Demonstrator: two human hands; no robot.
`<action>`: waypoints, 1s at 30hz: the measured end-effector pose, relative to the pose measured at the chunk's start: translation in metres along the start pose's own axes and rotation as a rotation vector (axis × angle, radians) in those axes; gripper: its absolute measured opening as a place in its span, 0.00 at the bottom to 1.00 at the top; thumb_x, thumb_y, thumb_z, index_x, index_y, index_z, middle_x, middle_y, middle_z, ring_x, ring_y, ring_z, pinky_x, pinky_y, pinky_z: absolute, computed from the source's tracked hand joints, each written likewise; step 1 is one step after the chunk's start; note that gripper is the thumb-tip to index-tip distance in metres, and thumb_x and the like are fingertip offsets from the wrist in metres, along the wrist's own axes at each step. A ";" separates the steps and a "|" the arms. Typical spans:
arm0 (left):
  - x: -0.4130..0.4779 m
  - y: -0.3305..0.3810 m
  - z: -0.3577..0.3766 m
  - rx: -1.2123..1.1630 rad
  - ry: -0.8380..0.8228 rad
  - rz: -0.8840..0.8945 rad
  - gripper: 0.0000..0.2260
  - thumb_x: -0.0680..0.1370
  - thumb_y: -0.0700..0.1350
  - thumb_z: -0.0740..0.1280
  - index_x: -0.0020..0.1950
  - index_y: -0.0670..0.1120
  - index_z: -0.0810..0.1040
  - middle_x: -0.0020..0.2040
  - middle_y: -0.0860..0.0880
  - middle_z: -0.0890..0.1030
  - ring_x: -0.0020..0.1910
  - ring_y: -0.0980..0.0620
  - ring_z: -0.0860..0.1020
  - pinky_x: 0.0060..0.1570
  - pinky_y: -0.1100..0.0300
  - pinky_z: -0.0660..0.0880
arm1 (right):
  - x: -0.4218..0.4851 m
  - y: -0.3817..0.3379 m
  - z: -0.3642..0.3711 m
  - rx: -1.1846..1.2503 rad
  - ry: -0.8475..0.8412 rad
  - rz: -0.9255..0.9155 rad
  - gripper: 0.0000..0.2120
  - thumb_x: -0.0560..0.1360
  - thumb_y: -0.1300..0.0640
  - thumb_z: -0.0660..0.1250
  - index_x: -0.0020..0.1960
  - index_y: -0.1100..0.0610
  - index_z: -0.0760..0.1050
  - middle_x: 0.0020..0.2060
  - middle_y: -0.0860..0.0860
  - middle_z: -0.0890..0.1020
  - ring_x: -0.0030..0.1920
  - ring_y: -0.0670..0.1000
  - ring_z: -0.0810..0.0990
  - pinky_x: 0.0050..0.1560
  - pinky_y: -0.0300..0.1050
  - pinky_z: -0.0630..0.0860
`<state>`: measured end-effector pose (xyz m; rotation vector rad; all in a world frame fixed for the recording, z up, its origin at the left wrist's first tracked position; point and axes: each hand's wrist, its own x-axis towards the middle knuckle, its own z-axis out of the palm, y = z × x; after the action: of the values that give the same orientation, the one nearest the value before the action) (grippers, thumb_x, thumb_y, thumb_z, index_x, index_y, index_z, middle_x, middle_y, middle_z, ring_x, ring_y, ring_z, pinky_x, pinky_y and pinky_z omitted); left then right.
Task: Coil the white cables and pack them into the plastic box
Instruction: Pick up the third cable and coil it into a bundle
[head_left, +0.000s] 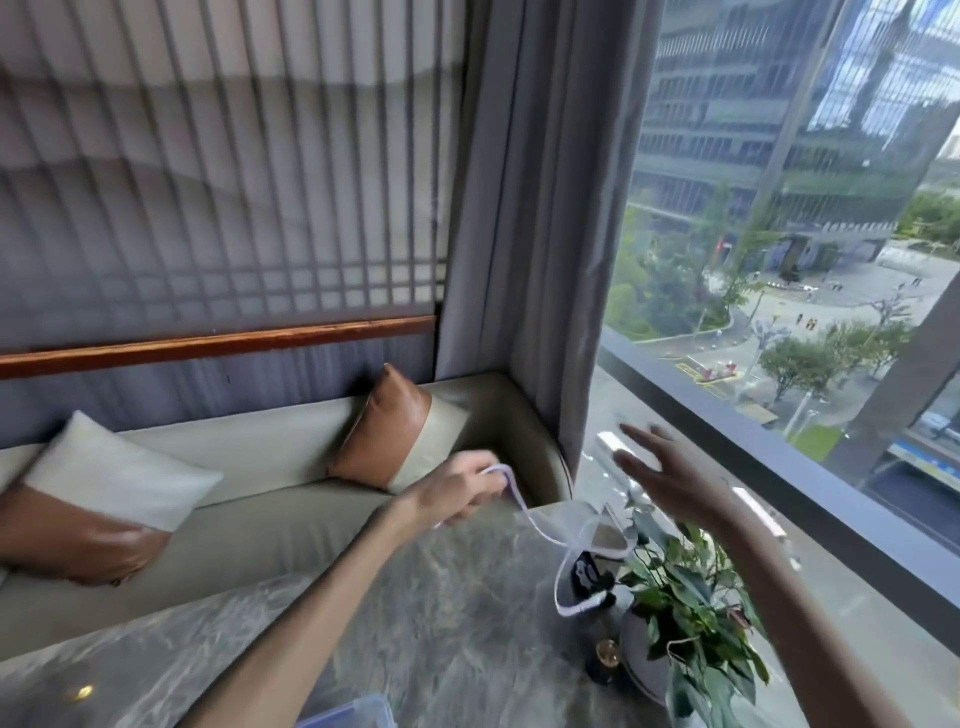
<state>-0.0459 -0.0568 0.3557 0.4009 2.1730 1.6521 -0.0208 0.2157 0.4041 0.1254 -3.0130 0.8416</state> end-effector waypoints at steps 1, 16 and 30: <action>0.004 0.023 0.006 0.018 0.001 0.022 0.05 0.74 0.45 0.61 0.38 0.48 0.68 0.23 0.58 0.65 0.20 0.60 0.59 0.19 0.68 0.53 | 0.004 -0.014 0.003 0.109 -0.054 -0.135 0.24 0.80 0.48 0.63 0.75 0.49 0.66 0.74 0.55 0.70 0.72 0.51 0.72 0.70 0.39 0.65; -0.002 0.099 0.009 -0.203 0.245 0.242 0.11 0.83 0.45 0.59 0.43 0.45 0.75 0.28 0.51 0.68 0.19 0.58 0.60 0.20 0.67 0.52 | 0.060 -0.082 -0.022 0.446 -0.392 -0.621 0.14 0.81 0.58 0.62 0.62 0.65 0.77 0.48 0.63 0.83 0.48 0.50 0.79 0.58 0.54 0.78; -0.017 0.141 0.034 -0.700 -0.207 0.527 0.10 0.78 0.44 0.67 0.56 0.40 0.78 0.34 0.48 0.76 0.29 0.53 0.74 0.33 0.61 0.71 | 0.097 -0.036 -0.045 0.650 0.080 -0.540 0.12 0.82 0.56 0.63 0.42 0.49 0.81 0.28 0.50 0.78 0.24 0.45 0.72 0.24 0.35 0.69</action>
<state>-0.0151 0.0025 0.4853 0.9201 1.2719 2.3739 -0.1152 0.2012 0.4646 0.8271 -2.3109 1.6212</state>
